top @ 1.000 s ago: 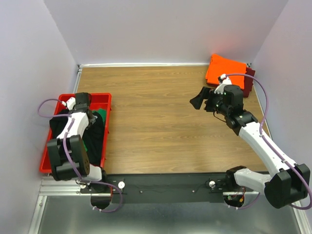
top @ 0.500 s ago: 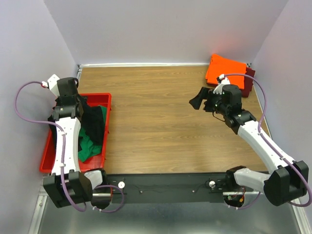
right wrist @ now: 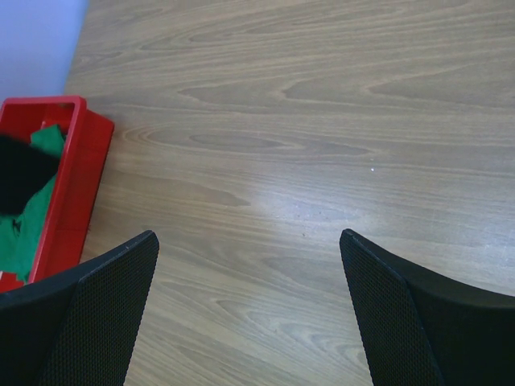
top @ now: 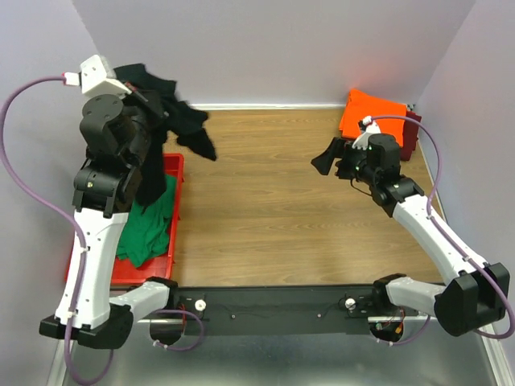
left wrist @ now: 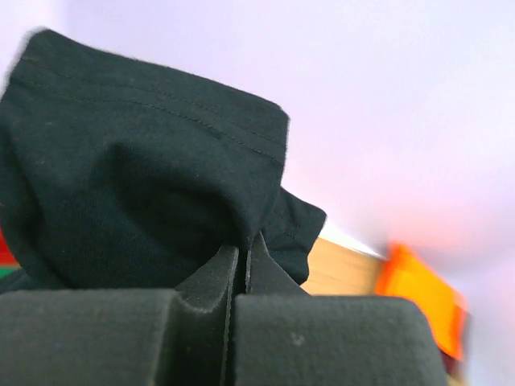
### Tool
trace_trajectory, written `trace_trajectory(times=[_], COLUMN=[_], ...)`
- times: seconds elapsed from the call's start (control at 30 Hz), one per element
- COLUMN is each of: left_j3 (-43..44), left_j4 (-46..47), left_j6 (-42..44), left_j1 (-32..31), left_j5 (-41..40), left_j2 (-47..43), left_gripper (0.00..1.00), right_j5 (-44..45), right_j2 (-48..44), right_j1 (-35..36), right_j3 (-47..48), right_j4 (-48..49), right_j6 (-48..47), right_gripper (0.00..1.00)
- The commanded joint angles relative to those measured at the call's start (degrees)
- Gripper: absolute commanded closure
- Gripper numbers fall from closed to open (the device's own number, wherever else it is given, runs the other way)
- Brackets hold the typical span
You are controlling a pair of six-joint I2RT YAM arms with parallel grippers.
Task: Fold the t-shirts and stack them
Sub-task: Grab the tshirt from the pile, then move the tshirt to the center of the board
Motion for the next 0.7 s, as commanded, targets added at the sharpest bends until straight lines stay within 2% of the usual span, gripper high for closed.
trace_trajectory(times=[0.0, 0.1, 0.17, 0.23, 0.33, 0.4, 0.43, 0.47, 0.57, 0.67], left_j3=[4.7, 6.5, 5.4, 4.3, 2.4, 4.8, 6.5, 7.2, 5.4, -1.1], left_j4=[3.2, 3.6, 5.2, 6.6, 10.5, 10.1, 8.3, 7.7, 5.2, 4.4], left_j6=[1.2, 0.6, 0.0, -1.2, -0.4, 0.3, 0.3, 0.7, -0.2, -2.3], left_j1=[-8.3, -20.5, -23.9, -26.3, -30.9, -32.0, -32.0, -32.1, -31.9, -28.9], left_j5=[-3.9, -8.3, -8.6, -6.2, -0.3, 5.8, 7.2, 7.7, 2.9, 0.7], left_j2=[3.0, 6.8, 10.1, 12.4, 20.8, 25.7, 29.9, 31.3, 32.7, 30.8], left_gripper=[1.0, 1.0, 1.0, 1.0, 0.98, 0.85, 0.71, 0.65, 0.53, 0.52], right_j5=[-0.1, 1.7, 3.3, 4.2, 5.8, 6.5, 6.7, 6.5, 6.3, 5.8], right_j2=[-1.8, -3.2, -4.0, -5.4, -6.9, -7.0, -6.9, -6.7, -6.0, -4.1], right_j1=[-0.2, -0.1, -0.2, -0.1, -0.2, -0.1, -0.1, -0.2, -0.1, 0.0], right_j3=[1.5, 1.1, 0.7, 0.0, -0.8, -1.4, -1.8, -1.9, -2.8, -4.7], right_j4=[-0.9, -1.0, -1.1, -1.3, -1.5, -1.9, -2.4, -2.6, -3.2, -3.3], right_j6=[0.3, 0.4, 0.7, 1.0, 1.2, 1.6, 1.6, 1.7, 1.8, 1.5], right_gripper=[0.0, 0.0, 0.0, 0.0, 0.0, 0.0, 0.0, 0.0, 0.0, 0.0])
